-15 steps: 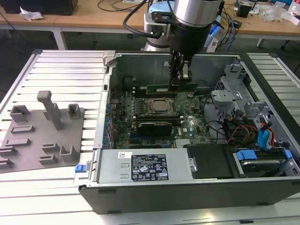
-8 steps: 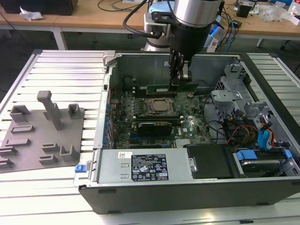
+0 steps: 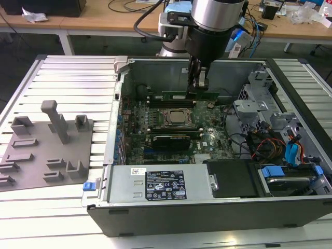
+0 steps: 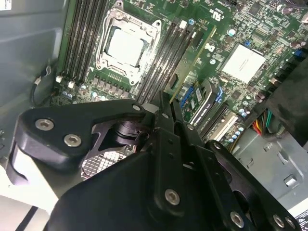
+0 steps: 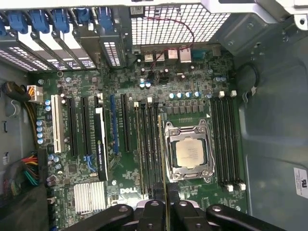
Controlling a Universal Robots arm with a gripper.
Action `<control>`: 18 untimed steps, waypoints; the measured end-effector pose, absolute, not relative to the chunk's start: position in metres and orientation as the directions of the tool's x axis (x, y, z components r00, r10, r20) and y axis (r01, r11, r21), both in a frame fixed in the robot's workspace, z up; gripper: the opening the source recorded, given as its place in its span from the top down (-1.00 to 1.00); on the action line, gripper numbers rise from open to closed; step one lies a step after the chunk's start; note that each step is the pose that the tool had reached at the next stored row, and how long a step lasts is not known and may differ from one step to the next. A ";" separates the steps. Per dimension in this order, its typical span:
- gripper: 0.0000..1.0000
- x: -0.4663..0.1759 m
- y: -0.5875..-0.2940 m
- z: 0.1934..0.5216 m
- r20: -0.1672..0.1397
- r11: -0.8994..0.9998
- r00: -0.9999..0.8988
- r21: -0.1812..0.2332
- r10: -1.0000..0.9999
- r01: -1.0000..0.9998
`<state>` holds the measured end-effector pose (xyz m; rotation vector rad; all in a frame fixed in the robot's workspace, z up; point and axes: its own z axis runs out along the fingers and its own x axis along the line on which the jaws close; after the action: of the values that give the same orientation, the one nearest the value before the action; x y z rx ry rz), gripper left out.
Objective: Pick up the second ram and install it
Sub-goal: 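Insert the second ram into the second slot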
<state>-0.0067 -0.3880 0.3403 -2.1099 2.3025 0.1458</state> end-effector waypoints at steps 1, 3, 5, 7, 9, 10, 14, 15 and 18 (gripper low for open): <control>0.72 -0.007 -0.388 0.340 -0.074 0.085 -0.089 0.058 -0.993 -0.995; 0.72 -0.007 -0.388 0.340 -0.074 0.085 -0.089 0.058 -0.993 -0.995; 0.72 -0.007 -0.388 0.335 -0.074 0.085 -0.089 0.058 -0.993 -0.995; 0.72 -0.007 -0.388 0.334 -0.074 0.085 -0.089 0.058 -0.993 -0.995; 0.72 -0.007 -0.388 0.331 -0.074 0.085 -0.089 0.058 -0.993 -0.995; 0.72 -0.007 -0.388 0.330 -0.074 0.085 -0.089 0.058 -0.993 -0.995; 0.72 -0.007 -0.388 0.326 -0.074 0.085 -0.089 0.058 -0.993 -0.995; 0.72 -0.007 -0.388 0.324 -0.074 0.085 -0.089 0.058 -0.993 -0.995; 0.72 -0.007 -0.388 0.322 -0.074 0.085 -0.089 0.058 -0.993 -0.995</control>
<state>-0.0068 -0.3880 0.3222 -2.1098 2.3024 0.1459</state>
